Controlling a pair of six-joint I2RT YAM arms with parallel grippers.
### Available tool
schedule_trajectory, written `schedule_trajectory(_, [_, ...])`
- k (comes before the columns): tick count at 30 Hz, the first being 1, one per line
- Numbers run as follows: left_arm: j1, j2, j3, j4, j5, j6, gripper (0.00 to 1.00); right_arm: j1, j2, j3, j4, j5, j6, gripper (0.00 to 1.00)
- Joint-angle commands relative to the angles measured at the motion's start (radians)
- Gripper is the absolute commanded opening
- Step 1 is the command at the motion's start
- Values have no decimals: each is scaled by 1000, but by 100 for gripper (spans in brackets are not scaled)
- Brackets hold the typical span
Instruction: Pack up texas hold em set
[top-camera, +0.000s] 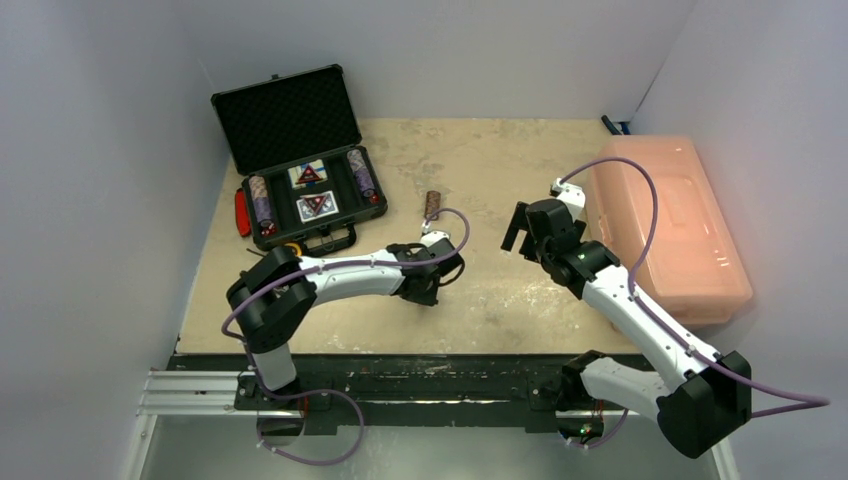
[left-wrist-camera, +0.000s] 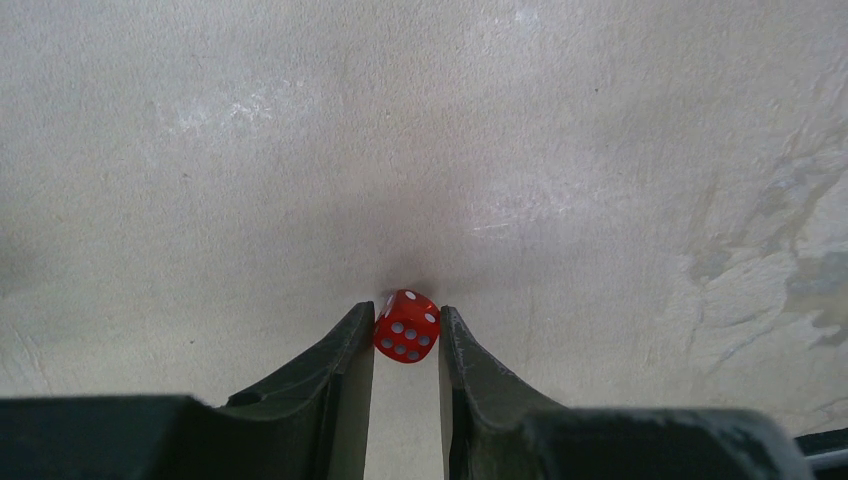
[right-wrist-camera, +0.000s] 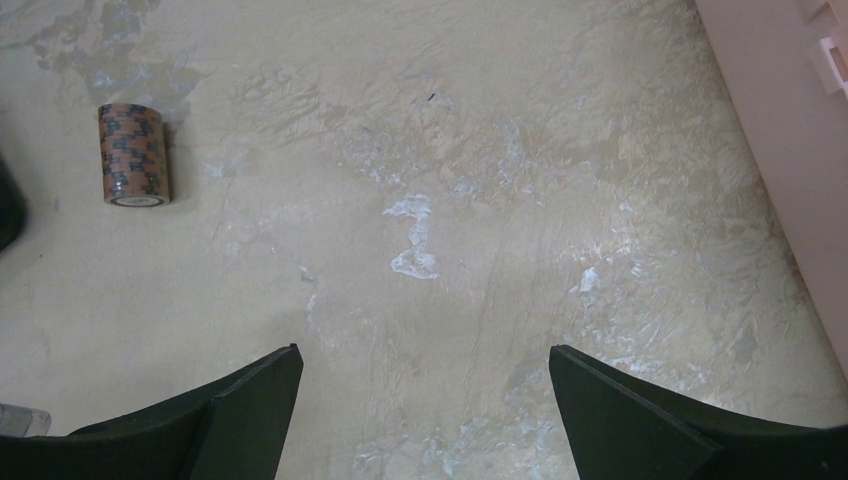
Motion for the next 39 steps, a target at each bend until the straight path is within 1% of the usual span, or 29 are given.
schedule_trajectory(1, [-1, -74, 48, 2, 18, -36, 0, -2, 6, -5, 4, -6, 7, 99])
schedule_trajectory(6, [1, -93, 126, -94, -49, -73, 0, -2, 2, -6, 5, -4, 7, 99])
schedule_trajectory(10, [1, -115, 165, -130, -89, -81, 0, -2, 7, -5, 5, -6, 7, 99])
schedule_trajectory(12, [5, -134, 162, -103, -86, -59, 0, -2, 9, -4, 4, -6, 7, 99])
schedule_trajectory(16, [10, -167, 129, 3, -58, 35, 0, -2, 5, -3, 2, -3, 7, 99])
schedule_trajectory(18, [22, -162, 127, 37, -11, 67, 0, -3, 3, -3, 1, -4, 7, 99])
schedule_trajectory(21, [95, -146, 134, 60, 184, 85, 0, -2, 1, 0, -3, -2, 6, 99])
schedule_trajectory(22, [125, -151, 119, 76, 255, 78, 0, -2, 0, 0, -5, 0, 6, 99])
schedule_trajectory(24, [174, -206, 30, 175, 311, 43, 0, -2, -5, 1, -10, 2, 7, 99])
schedule_trajectory(26, [206, -281, -67, 265, 302, 23, 0, -2, -10, 1, -13, 3, 7, 99])
schedule_trajectory(27, [216, -308, -85, 263, 274, 22, 0, -3, -13, 2, -17, 3, 8, 99])
schedule_trajectory(29, [228, -330, -64, 196, 206, 41, 0, -3, -18, 3, -20, 3, 8, 99])
schedule_trajectory(31, [236, -322, -12, 120, 157, 71, 0, -3, -17, 0, -14, 0, 8, 99])
schedule_trajectory(34, [252, -318, 18, 77, 137, 97, 0, -3, -8, 2, -13, -3, 9, 99])
schedule_trajectory(39, [300, -318, 37, 34, 113, 92, 0, -2, -15, 1, -16, -6, 12, 99])
